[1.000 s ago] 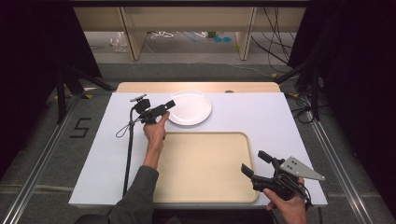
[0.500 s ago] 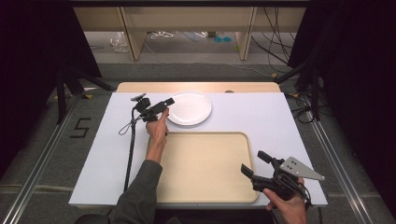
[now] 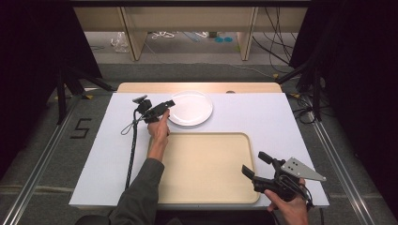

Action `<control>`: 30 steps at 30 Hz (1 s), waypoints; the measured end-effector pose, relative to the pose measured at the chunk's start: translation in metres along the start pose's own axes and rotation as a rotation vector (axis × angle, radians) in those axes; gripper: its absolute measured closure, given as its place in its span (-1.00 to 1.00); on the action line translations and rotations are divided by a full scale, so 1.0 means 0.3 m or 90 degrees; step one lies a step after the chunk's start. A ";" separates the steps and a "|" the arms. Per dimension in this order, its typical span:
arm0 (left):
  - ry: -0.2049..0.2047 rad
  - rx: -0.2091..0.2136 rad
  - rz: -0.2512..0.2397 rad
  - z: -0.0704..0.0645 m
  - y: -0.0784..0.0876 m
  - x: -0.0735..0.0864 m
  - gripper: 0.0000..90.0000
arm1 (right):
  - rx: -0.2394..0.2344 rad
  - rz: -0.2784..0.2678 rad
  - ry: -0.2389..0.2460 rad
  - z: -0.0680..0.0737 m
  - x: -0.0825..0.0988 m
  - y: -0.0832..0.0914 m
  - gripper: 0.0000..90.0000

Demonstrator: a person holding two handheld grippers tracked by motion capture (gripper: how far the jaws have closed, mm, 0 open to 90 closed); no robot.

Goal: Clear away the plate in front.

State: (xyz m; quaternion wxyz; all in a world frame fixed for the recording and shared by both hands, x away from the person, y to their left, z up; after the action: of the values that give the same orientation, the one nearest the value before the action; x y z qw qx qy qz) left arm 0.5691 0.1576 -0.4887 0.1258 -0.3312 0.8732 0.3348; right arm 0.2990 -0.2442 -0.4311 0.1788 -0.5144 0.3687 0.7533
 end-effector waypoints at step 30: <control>0.100 -0.007 -0.002 0.022 -0.052 0.019 -0.22 | -0.001 0.003 0.002 0.002 -0.002 0.007 -0.57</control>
State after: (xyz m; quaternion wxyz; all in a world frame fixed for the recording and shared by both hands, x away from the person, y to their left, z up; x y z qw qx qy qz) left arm 0.5752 0.1507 -0.5040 0.0552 -0.3585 0.8780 0.3124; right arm 0.2974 -0.2450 -0.4296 0.1758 -0.5149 0.3700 0.7530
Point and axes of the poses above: each handheld gripper's, and its own axes: y roughly backward along the jaws, x roughly out of its underside, z roughly to its left, the point moved 1 cm from there along -y, roughly forward along the jaws, and after that the axes turned 11 degrees about z, right-handed, at the moved point
